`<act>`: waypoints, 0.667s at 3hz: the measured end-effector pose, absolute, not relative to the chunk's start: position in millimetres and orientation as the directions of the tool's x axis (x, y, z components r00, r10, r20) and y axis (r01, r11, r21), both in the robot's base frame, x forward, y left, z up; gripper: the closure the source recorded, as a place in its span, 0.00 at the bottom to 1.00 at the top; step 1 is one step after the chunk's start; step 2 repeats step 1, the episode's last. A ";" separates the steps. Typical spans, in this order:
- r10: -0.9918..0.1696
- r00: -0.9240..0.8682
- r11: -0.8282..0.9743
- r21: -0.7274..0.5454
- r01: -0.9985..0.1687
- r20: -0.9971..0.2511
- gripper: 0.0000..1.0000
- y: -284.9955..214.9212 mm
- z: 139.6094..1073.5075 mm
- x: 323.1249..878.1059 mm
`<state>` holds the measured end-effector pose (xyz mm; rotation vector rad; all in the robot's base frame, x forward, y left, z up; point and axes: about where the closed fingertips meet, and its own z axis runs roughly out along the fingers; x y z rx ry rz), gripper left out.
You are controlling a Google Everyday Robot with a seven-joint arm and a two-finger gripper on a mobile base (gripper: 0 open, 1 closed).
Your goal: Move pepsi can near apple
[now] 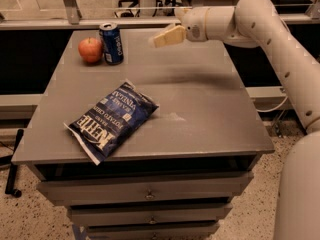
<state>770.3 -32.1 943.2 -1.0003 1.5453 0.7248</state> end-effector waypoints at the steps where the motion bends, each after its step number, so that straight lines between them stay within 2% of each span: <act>1: -0.227 -0.037 0.445 -0.070 -0.893 -0.973 0.00 -25.0 938.8 774.4; 2: -0.227 -0.037 0.445 -0.070 -0.893 -0.973 0.00 -25.0 938.8 774.4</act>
Offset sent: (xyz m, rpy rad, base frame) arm 0.0000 0.0000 0.0000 0.0000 0.0000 0.0000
